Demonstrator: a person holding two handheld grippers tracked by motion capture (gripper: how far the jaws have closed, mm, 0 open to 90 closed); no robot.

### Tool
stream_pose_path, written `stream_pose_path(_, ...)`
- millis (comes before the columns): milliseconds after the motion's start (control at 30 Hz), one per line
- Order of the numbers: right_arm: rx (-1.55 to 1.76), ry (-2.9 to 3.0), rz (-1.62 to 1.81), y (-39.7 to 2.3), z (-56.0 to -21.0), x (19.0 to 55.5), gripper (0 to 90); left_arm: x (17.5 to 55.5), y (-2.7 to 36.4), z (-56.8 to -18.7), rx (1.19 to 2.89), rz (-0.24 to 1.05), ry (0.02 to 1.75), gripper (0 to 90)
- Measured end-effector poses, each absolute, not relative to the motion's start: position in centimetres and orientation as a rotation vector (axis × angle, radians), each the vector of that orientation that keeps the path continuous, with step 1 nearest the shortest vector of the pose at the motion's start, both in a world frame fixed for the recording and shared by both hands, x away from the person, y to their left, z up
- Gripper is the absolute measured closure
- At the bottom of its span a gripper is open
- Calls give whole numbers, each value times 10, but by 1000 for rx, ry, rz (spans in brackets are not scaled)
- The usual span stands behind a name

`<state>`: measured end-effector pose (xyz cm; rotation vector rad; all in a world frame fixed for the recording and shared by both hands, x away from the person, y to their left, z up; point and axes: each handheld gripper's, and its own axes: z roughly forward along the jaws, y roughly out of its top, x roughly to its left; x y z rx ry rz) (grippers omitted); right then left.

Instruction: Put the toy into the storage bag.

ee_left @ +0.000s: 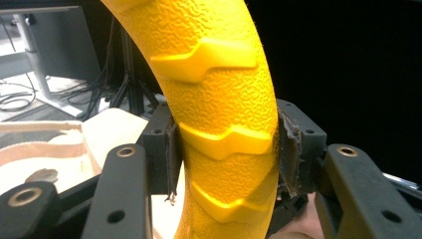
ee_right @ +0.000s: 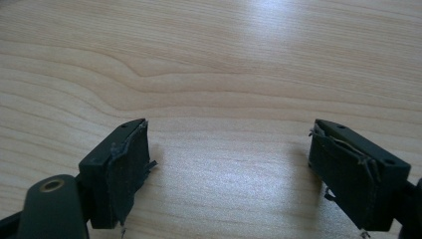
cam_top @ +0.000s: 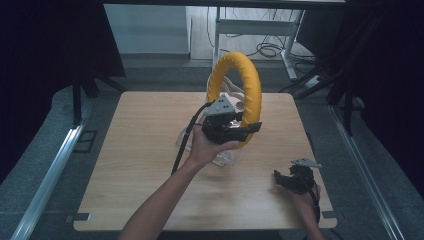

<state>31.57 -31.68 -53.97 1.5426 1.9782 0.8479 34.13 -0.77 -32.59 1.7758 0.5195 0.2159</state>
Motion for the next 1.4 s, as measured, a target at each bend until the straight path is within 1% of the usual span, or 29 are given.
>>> stream_pose_path(133, 1542, 1978, 848, -317, -540, 316, 166, 348, -5, -334, 1766, 205, 544, 499)
stream_pose_path(333, 1541, 1980, 847, -317, -540, 316, 166, 361, 1, -349, 1744, 147, 596, 499)
stream_pose_path(933, 1540, 1980, 846, -317, -540, 316, 167, 377, 8, -377, 1768, 107, 688, 498)
stream_pose_path(1167, 1540, 1981, 845, -317, -540, 316, 167, 385, 13, -390, 1763, 84, 754, 495)
stream_pose_path(1233, 1540, 1980, 845, -317, -540, 316, 167, 386, 17, -391, 1743, 70, 764, 496)
stream_pose_path(1400, 1540, 1980, 845, -317, -540, 316, 167, 385, 16, -391, 1754, 87, 766, 492)
